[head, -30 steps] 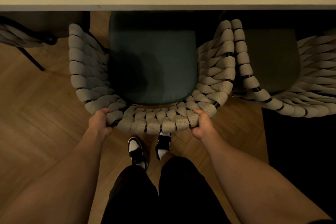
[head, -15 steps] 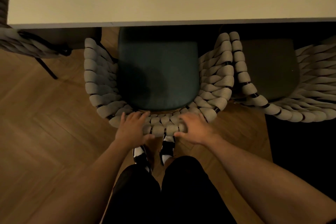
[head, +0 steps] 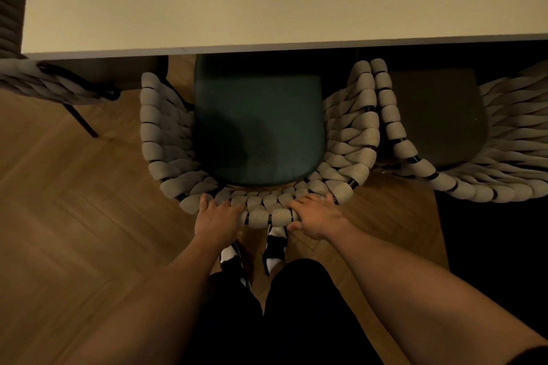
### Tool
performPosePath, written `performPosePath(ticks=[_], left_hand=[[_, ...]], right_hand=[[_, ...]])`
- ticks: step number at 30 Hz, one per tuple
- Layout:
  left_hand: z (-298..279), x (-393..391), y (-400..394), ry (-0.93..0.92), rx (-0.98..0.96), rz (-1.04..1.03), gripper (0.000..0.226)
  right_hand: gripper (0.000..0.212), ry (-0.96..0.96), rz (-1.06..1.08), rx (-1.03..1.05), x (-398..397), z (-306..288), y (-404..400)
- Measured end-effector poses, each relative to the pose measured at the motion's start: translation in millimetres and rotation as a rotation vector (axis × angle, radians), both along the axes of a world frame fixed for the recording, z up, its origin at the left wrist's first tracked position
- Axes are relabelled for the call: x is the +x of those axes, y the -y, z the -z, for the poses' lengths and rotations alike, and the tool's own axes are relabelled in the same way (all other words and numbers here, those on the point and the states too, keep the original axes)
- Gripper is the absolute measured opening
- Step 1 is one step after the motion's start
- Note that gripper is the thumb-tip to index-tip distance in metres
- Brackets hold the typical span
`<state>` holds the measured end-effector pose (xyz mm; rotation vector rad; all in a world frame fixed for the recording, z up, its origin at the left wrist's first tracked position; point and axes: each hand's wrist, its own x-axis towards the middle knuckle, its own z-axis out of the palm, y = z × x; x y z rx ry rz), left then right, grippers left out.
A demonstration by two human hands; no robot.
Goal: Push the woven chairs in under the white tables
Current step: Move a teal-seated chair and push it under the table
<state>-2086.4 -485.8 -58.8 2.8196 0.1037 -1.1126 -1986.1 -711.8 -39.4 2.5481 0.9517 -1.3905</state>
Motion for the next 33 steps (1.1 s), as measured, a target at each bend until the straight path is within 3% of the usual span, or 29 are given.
performPosePath(ticks=[5, 10, 15, 20, 25, 33], left_hand=[[-8.2, 4.8, -15.4, -0.028, -0.120, 0.024, 0.059], [-29.9, 10.9, -15.4, -0.060, -0.152, -0.019, 0.042], [-41.0, 8.8, -16.2, 0.097, -0.224, -0.131, 0.023], [-50.4, -3.1, -21.6, 0.251, -0.407, -0.443, 0.029], [-58.0, -17.6, -35.0, 0.257, -0.462, -0.818, 0.020], [-63.1, -62.1, -105.4, 0.061, -0.518, -0.967, 0.023]], right_hand=[[0.060, -0.007, 0.034, 0.006, 4.5, -6.1, -6.7], [0.055, -0.047, 0.028, -0.019, 8.8, -13.5, -14.6], [0.052, -0.072, 0.025, -0.007, 15.9, -21.6, -26.7], [0.057, -0.127, 0.020, 0.024, 19.3, -28.8, -46.4], [0.051, -0.107, -0.087, 0.042, 12.9, -38.9, -80.5], [0.046, -0.153, -0.182, 0.074, -8.8, -66.9, -176.2]])
